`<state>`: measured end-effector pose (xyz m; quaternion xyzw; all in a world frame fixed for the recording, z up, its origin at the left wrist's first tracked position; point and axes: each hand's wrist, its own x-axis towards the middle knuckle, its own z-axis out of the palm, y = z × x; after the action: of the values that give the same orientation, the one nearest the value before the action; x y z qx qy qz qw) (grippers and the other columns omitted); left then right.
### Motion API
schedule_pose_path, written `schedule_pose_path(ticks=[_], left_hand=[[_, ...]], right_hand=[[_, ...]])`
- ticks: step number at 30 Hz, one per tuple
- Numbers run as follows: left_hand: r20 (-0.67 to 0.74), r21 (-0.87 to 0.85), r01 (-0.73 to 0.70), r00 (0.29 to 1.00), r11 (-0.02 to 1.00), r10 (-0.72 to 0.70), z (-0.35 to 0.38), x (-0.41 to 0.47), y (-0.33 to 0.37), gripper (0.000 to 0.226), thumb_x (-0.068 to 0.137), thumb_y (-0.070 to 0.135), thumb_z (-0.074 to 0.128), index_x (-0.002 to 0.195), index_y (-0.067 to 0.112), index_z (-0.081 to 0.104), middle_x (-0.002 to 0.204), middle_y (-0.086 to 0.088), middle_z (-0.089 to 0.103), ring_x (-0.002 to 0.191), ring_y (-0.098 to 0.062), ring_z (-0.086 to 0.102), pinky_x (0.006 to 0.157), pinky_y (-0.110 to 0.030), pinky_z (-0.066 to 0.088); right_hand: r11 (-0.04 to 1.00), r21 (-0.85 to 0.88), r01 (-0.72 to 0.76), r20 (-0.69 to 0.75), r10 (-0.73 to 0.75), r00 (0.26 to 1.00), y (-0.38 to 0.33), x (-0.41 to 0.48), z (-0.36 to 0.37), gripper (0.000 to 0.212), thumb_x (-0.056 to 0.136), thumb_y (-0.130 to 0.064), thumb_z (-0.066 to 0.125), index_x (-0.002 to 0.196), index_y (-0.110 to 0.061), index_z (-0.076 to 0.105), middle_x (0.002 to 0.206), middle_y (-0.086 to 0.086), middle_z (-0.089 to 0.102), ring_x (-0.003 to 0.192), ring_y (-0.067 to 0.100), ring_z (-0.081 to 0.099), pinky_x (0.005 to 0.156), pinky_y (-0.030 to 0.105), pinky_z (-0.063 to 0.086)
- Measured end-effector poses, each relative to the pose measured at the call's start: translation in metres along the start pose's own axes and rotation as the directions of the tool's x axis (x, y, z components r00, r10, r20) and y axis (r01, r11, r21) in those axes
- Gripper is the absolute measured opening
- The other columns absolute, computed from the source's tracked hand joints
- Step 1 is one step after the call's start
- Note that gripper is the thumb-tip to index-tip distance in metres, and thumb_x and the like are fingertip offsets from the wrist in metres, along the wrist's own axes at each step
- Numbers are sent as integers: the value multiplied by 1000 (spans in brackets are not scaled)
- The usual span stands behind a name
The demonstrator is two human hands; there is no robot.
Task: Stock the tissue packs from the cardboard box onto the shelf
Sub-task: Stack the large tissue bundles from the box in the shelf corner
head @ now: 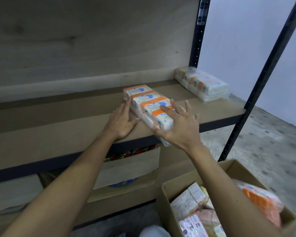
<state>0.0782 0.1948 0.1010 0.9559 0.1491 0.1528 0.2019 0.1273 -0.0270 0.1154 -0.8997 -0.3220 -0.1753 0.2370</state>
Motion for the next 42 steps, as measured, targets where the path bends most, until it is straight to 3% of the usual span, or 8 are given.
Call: schedule_pose_path(ticks=[3,6,14,22,28,36,42], left_hand=[[48,58,60,997,997,-63,3,5,-3,75,93,56,44,153,28,9,158,-5,26,143,-26,28,116,-49,23],[81,148,58,994,987,-71,5,8,-6,71,94,59,36,153,24,17,157,-7,29,144,-25,27,118,-47,20],[98,203,55,992,978,-76,2,6,-1,70,96,58,31,153,20,17,160,-5,21,146,-24,19,119,-43,15],[134,253,54,987,966,-90,0,9,2,65,98,56,28,152,19,23,161,-6,17,148,-24,14,119,-45,10],[177,239,-4,983,971,-39,6,18,16,61,98,55,27,152,27,23,161,-1,15,148,-20,11,119,-45,6],[220,161,-121,972,980,83,37,50,67,57,98,54,28,151,32,24,160,0,20,147,-22,17,118,-47,11],[230,151,-133,968,980,96,56,78,92,57,99,52,28,150,27,30,160,-3,20,146,-21,18,118,-44,13]], right_hand=[[999,49,-2,-71,5,997,-1,-2,7,83,62,-83,46,135,-43,46,150,-9,38,139,27,26,99,58,38],[999,43,17,-120,-12,993,-1,-1,13,77,65,-76,50,133,-41,49,146,-9,43,130,26,36,90,54,46],[979,203,31,-280,27,960,2,5,22,58,67,-63,64,118,-36,65,130,-8,60,117,27,48,86,52,48],[934,354,52,-382,94,919,7,12,19,54,64,-60,67,107,-29,72,120,-5,66,114,26,51,86,52,50],[935,350,53,-449,118,886,26,23,10,50,65,-56,73,104,-26,74,114,-5,68,110,22,54,90,41,49],[956,284,70,-558,105,823,63,39,-13,45,67,-50,79,102,-22,75,112,-3,69,108,17,58,99,14,33],[967,250,51,-623,120,773,92,68,-39,43,66,-50,80,100,-24,75,110,-4,69,107,17,57,97,25,41]])
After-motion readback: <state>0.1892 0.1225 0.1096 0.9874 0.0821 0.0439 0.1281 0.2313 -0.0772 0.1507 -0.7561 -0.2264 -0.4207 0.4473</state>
